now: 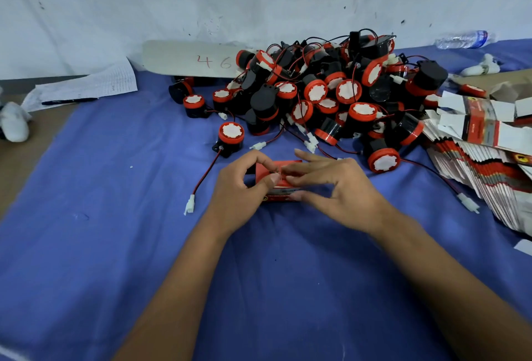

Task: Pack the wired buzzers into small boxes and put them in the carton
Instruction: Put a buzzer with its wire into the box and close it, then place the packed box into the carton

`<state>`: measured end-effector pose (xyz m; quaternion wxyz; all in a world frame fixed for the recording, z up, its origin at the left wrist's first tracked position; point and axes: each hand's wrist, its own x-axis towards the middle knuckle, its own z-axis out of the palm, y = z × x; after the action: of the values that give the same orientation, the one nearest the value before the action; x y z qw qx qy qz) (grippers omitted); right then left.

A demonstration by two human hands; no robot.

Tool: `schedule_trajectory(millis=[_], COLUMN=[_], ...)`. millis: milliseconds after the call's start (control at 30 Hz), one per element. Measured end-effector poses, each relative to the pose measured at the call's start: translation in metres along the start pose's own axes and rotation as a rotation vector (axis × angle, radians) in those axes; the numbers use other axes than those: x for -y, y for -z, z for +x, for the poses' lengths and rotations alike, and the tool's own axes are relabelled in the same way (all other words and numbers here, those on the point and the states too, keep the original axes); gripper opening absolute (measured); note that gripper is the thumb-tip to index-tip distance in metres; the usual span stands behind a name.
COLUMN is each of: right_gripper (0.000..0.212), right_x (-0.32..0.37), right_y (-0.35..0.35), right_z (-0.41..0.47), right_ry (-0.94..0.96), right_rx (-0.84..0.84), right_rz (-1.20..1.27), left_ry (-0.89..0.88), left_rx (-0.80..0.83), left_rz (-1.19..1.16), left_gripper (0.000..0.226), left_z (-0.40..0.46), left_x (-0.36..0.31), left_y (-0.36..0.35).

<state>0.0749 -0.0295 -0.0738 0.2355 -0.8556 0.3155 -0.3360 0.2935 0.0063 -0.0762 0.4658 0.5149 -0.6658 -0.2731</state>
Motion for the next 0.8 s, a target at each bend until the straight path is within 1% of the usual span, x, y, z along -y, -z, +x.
schedule_trajectory(millis=[67, 167, 267, 367, 433, 500, 533, 600, 700, 767, 800], right_gripper=[0.019, 0.011, 0.011, 0.008, 0.009, 0.008, 0.007, 0.009, 0.016, 0.017, 0.017], right_x=[0.008, 0.016, 0.017, 0.02, 0.021, 0.02, 0.02, 0.017, 0.014, 0.013, 0.014], right_y=[-0.003, -0.008, -0.012, -0.015, -0.017, -0.017, -0.016, -0.012, -0.009, -0.012, -0.014], right_z=[0.01, 0.015, 0.008, 0.006, 0.007, 0.007, 0.008, 0.012, 0.02, 0.02, 0.019], right_ry=[0.054, 0.126, 0.14, 0.13, 0.138, 0.129, 0.119, 0.085, 0.033, 0.02, 0.016], right_rx=[-0.051, -0.082, -0.094, -0.073, -0.076, -0.071, -0.065, -0.048, 0.001, 0.003, 0.0], right_rz=[-0.103, -0.232, -0.254, -0.32, -0.363, -0.373, -0.358, -0.306, -0.231, -0.208, -0.192], left_ry=[0.04, 0.098, 0.17, 0.227, 0.256, 0.249, 0.224, 0.169, 0.062, -0.013, -0.02], left_rx=[-0.001, 0.001, 0.011, 0.034, 0.071, 0.137, 0.154, 0.132, 0.051, 0.025, 0.021], left_rz=[-0.047, -0.138, -0.193, -0.216, -0.272, -0.289, -0.261, -0.167, 0.006, 0.098, 0.128], left_gripper=[0.008, 0.012, 0.009, 0.008, 0.014, 0.022, 0.027, 0.033, 0.031, 0.029, 0.029], left_z=[0.001, 0.002, 0.001, 0.001, 0.0, -0.001, -0.001, -0.002, -0.001, 0.0, 0.001], left_x=[-0.002, -0.003, -0.002, 0.001, 0.003, 0.006, 0.007, 0.008, 0.007, 0.005, 0.005], left_y=[-0.001, -0.003, -0.003, -0.002, 0.003, 0.009, 0.012, 0.012, 0.011, 0.01, 0.011])
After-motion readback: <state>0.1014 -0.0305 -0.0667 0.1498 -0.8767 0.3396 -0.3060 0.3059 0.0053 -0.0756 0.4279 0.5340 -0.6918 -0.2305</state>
